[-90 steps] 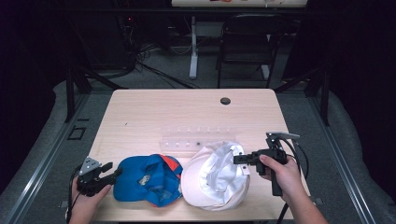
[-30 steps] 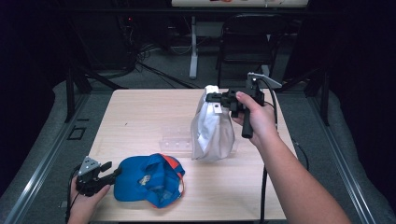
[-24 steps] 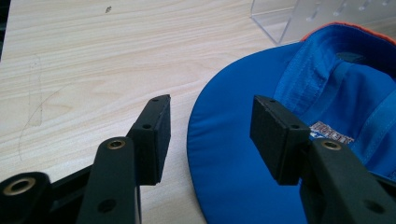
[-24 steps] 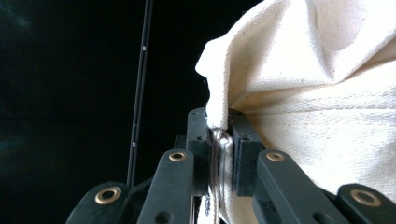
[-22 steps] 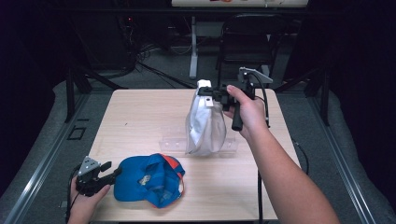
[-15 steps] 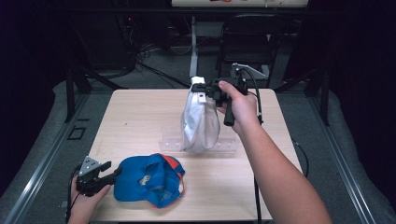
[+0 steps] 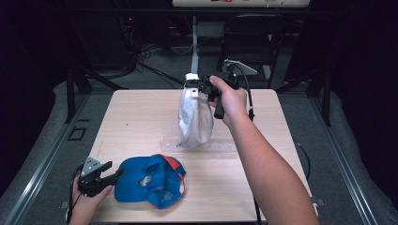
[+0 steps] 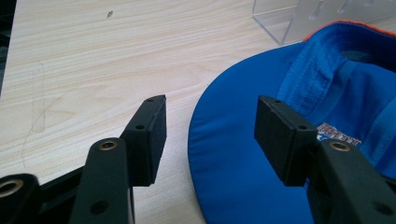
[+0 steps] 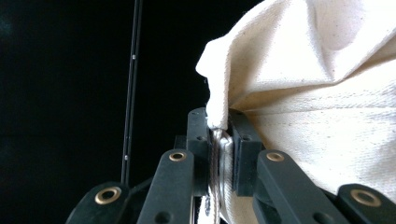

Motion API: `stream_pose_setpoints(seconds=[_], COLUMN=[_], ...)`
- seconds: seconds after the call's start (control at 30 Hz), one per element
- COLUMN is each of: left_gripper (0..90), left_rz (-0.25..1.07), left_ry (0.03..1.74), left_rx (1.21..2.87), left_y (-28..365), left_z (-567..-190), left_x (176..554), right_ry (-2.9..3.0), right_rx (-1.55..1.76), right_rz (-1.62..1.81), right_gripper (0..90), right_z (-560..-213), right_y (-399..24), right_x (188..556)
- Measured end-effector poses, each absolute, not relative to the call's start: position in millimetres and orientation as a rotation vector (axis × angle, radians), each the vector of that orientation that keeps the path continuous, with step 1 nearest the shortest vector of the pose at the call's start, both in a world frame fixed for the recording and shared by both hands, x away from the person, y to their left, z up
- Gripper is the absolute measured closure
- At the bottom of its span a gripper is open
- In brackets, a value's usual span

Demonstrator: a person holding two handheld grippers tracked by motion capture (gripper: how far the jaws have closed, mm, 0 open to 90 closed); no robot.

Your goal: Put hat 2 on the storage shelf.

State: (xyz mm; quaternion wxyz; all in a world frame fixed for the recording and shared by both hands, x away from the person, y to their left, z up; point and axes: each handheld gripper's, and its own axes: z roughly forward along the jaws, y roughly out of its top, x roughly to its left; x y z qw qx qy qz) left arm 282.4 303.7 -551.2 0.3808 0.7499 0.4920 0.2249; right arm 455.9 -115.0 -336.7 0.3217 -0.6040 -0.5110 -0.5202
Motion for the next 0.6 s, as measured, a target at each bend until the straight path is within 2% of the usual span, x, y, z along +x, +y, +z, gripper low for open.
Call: stream_pose_setpoints(seconds=[0.37,0.6], left_gripper=[44.4,44.5], left_rz=[0.586,0.570], left_ry=[1.223,1.145], left_rx=[1.906,1.940], left_y=[298,284], left_z=[-550,-545], left_x=[282,282], right_ry=[-1.342,-1.346], right_rx=[-1.639,-1.652], right_rz=[-1.358,-1.351], right_gripper=[81.1,81.0], right_z=[-343,-351], right_y=[-113,-106], right_x=[463,470])
